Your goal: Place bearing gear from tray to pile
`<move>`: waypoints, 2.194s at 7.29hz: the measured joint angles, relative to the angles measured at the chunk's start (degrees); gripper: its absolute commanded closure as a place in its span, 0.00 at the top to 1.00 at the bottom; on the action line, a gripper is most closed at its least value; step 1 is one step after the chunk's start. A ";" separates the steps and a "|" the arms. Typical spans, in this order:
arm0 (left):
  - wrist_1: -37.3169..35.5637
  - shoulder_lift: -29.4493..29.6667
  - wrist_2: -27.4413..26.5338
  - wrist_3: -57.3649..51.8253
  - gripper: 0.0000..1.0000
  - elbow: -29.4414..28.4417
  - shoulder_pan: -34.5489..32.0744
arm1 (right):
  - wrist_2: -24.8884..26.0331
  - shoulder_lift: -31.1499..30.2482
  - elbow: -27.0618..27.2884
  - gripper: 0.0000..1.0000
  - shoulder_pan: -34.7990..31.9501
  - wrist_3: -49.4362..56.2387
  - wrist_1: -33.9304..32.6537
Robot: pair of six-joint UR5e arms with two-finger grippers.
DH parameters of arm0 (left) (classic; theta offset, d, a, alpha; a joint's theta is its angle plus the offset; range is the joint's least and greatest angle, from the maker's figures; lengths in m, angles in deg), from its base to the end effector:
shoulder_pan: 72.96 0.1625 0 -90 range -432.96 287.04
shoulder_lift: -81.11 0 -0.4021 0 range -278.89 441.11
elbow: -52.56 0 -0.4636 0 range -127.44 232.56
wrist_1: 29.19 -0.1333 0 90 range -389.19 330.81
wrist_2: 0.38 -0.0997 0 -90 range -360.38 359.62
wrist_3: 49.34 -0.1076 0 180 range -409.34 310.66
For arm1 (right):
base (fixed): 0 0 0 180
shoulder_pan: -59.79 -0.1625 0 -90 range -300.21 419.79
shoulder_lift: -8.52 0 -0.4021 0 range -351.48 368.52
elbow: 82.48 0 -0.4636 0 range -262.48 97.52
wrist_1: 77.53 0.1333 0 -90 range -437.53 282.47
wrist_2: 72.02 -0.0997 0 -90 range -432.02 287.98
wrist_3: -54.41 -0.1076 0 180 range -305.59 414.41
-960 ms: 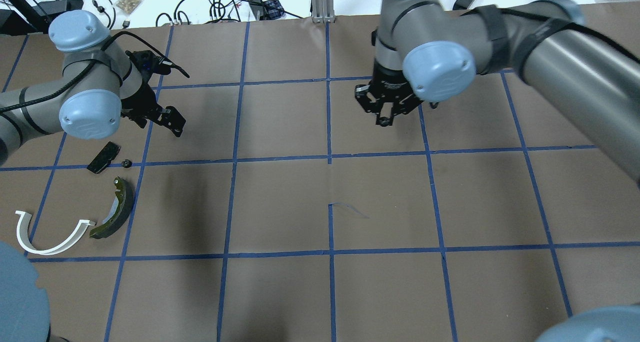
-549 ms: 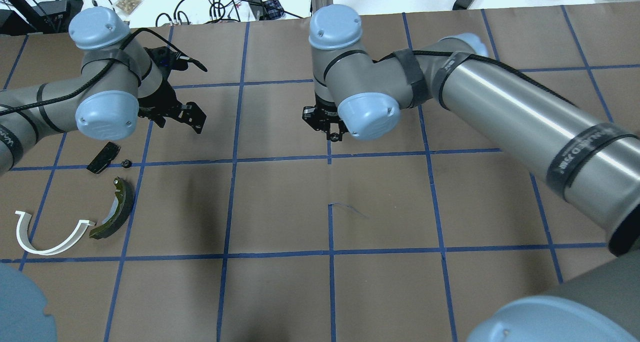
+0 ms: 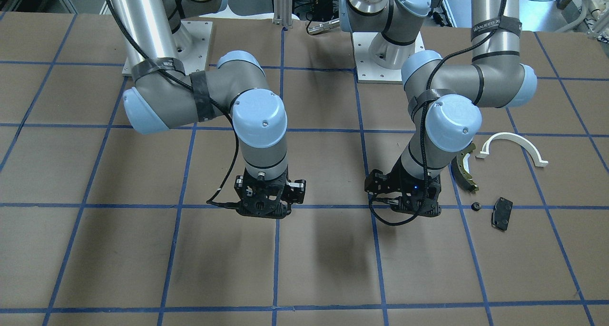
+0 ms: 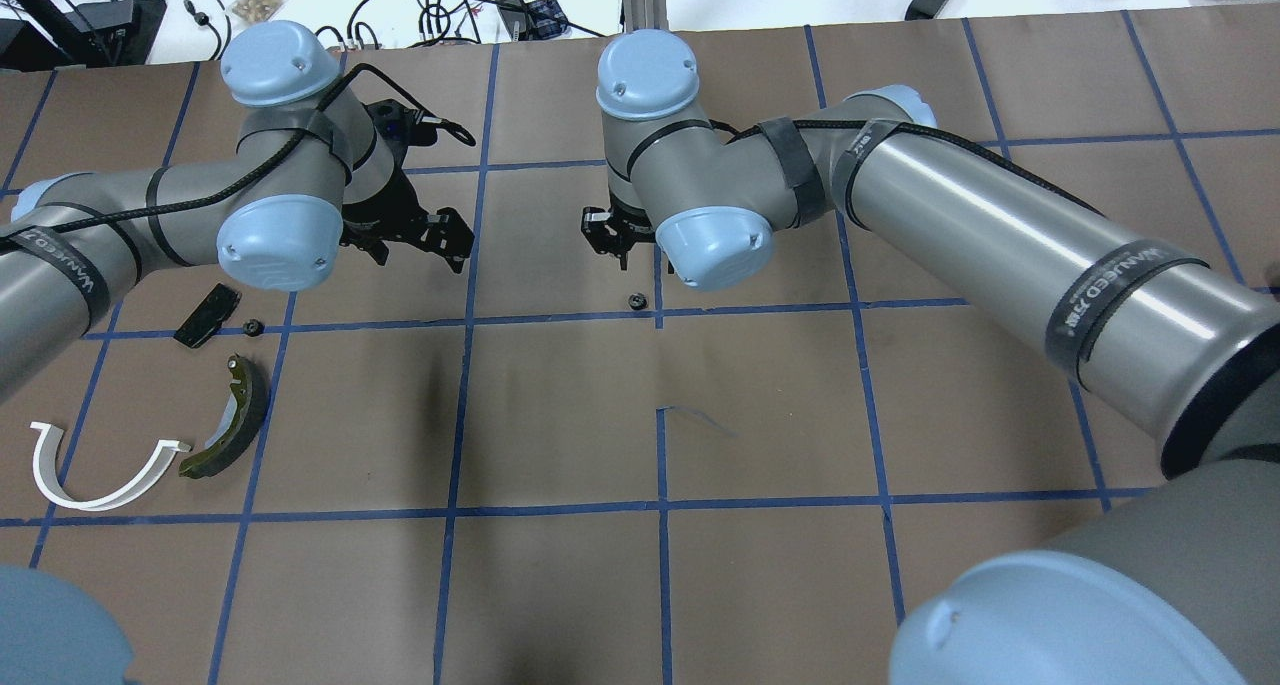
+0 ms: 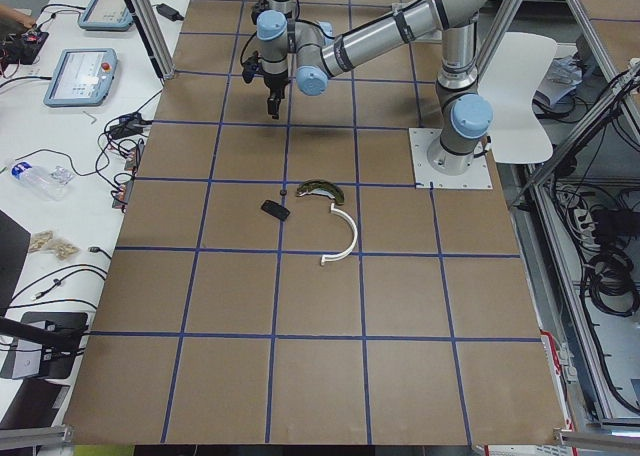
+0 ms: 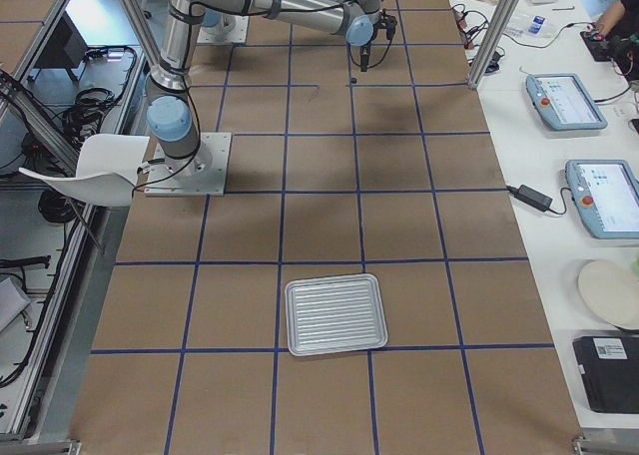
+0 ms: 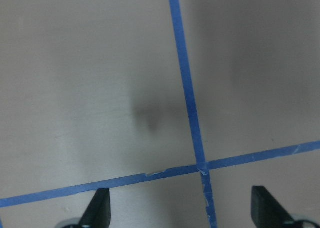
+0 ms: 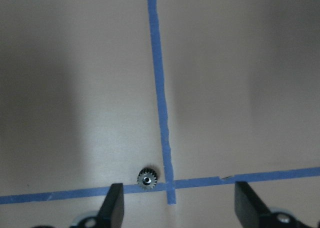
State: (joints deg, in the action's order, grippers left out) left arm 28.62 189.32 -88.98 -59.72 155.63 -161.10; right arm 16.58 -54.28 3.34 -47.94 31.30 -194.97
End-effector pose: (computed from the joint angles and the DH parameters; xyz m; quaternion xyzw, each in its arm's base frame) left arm -0.1156 -0.6273 0.1978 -0.0744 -0.9971 0.0092 0.0113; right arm 0.3482 -0.6427 0.2393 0.0464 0.9981 -0.0319 0.0249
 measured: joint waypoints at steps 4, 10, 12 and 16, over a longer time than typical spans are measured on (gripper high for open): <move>-3.26 3.16 -0.04 16.62 1.00 -1.79 -11.06 | 0.77 -14.91 -2.34 1.00 12.93 20.31 16.04; -5.51 15.02 -1.87 29.81 0.81 -10.75 -23.08 | 0.72 -29.26 2.73 1.00 16.10 24.42 23.17; -5.50 16.50 -1.78 29.95 0.67 -11.56 -23.17 | 0.72 -29.27 1.33 1.00 16.24 24.19 24.82; -5.62 17.81 -1.73 29.13 0.48 -12.09 -22.33 | 0.95 -27.90 -0.88 1.00 16.19 21.84 27.20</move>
State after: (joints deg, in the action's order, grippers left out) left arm 23.00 207.13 -90.71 -30.59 143.54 -183.43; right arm 17.53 -82.18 2.46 -31.75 53.14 -167.77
